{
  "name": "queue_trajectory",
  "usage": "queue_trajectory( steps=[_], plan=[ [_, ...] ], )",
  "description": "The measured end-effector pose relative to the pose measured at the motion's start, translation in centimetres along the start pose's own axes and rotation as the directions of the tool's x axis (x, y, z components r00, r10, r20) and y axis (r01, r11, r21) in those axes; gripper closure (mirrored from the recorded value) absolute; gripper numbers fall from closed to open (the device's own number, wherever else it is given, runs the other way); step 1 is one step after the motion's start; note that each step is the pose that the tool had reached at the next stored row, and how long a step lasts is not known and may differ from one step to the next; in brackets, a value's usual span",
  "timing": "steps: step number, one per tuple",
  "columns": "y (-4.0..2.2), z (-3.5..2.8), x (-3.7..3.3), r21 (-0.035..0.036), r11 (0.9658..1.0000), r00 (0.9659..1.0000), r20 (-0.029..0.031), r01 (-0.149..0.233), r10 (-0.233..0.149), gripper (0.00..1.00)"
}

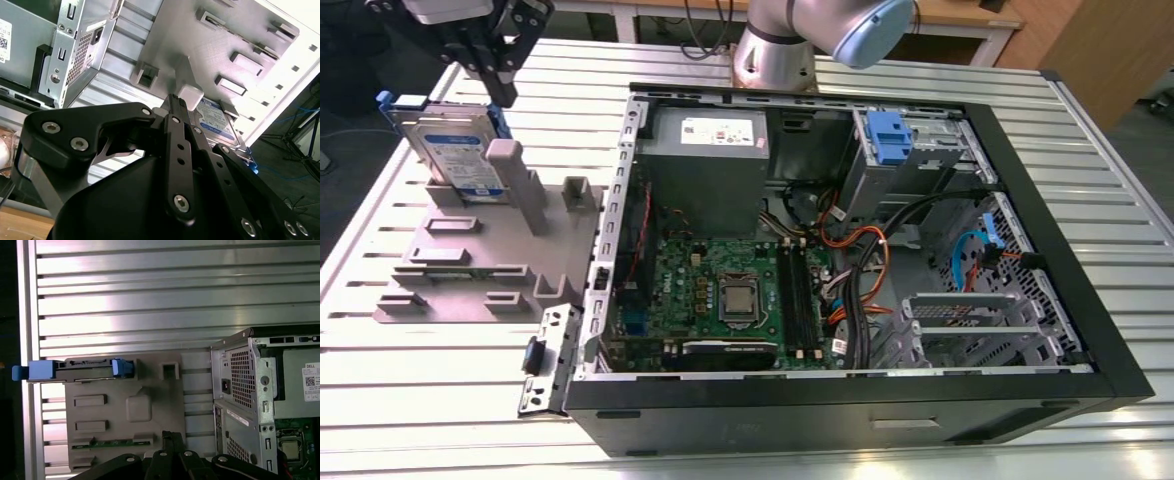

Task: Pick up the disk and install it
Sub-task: 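Reach for the disk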

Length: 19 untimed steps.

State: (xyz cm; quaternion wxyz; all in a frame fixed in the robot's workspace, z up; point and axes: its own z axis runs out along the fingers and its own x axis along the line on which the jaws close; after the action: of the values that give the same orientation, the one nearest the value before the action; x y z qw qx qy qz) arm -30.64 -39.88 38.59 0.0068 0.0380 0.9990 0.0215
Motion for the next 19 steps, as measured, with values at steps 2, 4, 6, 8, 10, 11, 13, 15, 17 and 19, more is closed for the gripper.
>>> queue_trajectory(
  steps=[2, 4, 6, 8, 10, 11, 13, 15, 17, 19],
  plan=[
    [0.00, 0.01, 0.05, 0.0001, 1.0000, 1.0000, -0.0003, 0.000, 0.000, 0.89],
    [-0.01, 0.02, 0.11, 0.0001, 1.0000, 1.0000, -0.0007, 0.000, 0.000, 0.89],
    [-0.01, 0.04, 0.16, 0.0001, 1.0000, 1.0000, -0.0009, 0.000, 0.000, 0.89],
    [-0.02, 0.05, 0.23, 0.0001, 1.0000, 1.0000, -0.0011, 0.000, 0.000, 0.89],
    [-0.02, 0.06, 0.29, 0.0001, 1.0000, 1.0000, -0.0013, 0.000, 0.000, 0.89],
    [-0.03, 0.07, 0.33, 0.0002, 1.0000, 1.0000, -0.0014, 0.000, 0.000, 0.89],
    [-0.03, 0.09, 0.38, 0.0001, 1.0000, 1.0000, -0.0017, 0.000, 0.000, 0.89],
    [-0.04, 0.10, 0.43, 0.0002, 1.0000, 1.0000, -0.0021, 0.000, 0.000, 0.89],
    [-0.04, 0.12, 0.49, 0.0002, 1.0000, 1.0000, -0.0026, 0.000, 0.000, 0.89],
    [-0.05, 0.14, 0.53, 0.0003, 1.0000, 1.0000, -0.0031, 0.000, 0.000, 0.89]
  ],
)
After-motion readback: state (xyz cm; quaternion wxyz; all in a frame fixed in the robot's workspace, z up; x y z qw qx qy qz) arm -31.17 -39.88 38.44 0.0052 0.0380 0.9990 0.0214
